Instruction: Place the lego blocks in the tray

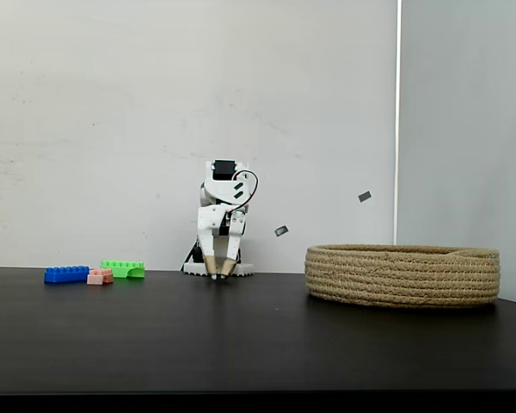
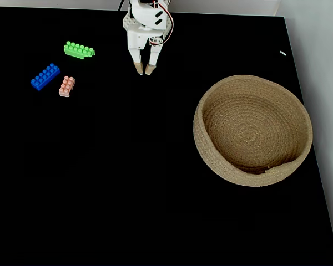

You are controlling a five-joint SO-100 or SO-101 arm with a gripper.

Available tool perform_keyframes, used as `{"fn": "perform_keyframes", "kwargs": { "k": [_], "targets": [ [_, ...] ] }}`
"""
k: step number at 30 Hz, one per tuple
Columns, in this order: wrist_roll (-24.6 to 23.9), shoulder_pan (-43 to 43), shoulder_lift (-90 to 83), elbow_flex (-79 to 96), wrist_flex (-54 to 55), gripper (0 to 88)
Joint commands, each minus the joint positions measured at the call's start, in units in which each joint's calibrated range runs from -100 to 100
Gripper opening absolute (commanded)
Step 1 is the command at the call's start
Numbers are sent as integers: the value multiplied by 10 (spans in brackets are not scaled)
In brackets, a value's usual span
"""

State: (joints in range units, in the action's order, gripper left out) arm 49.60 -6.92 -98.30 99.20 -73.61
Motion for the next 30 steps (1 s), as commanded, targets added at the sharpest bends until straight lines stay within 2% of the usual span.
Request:
{"fn": "perform_keyframes", "kwargs": {
  "k": [1,30],
  "targets": [
    [6,38,-5,8,-3,0],
    [10,42,-5,8,-3,0]
  ]
}}
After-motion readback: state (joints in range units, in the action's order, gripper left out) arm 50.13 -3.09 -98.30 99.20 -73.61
